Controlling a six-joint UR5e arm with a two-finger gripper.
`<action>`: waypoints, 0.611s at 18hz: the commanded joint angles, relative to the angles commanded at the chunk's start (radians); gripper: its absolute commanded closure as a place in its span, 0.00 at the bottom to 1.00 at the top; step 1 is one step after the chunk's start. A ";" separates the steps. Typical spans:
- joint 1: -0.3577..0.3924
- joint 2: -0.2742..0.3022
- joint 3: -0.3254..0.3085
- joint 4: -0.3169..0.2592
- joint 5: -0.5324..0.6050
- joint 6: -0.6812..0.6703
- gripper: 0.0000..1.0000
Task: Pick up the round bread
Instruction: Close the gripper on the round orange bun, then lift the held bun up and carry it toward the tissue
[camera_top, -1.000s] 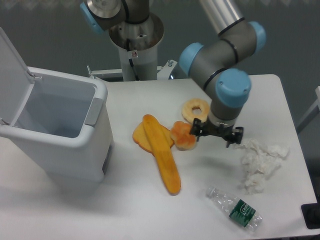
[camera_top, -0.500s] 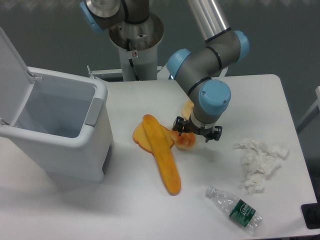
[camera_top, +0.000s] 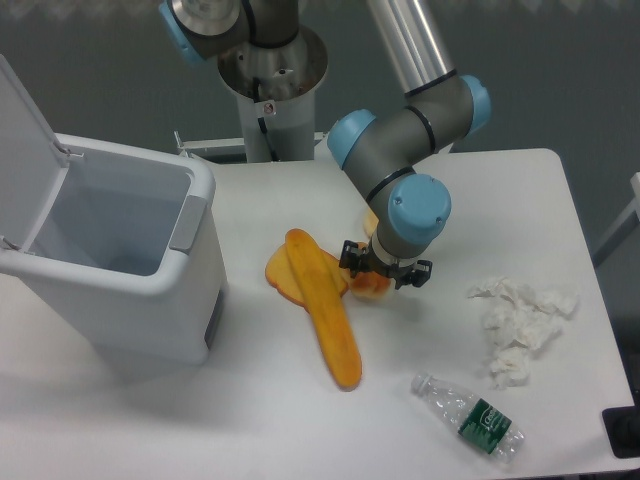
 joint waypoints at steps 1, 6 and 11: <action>0.000 0.000 0.008 0.000 -0.003 -0.002 0.63; 0.002 0.005 0.017 0.000 -0.012 0.000 1.00; 0.005 0.011 0.017 -0.002 -0.014 0.000 1.00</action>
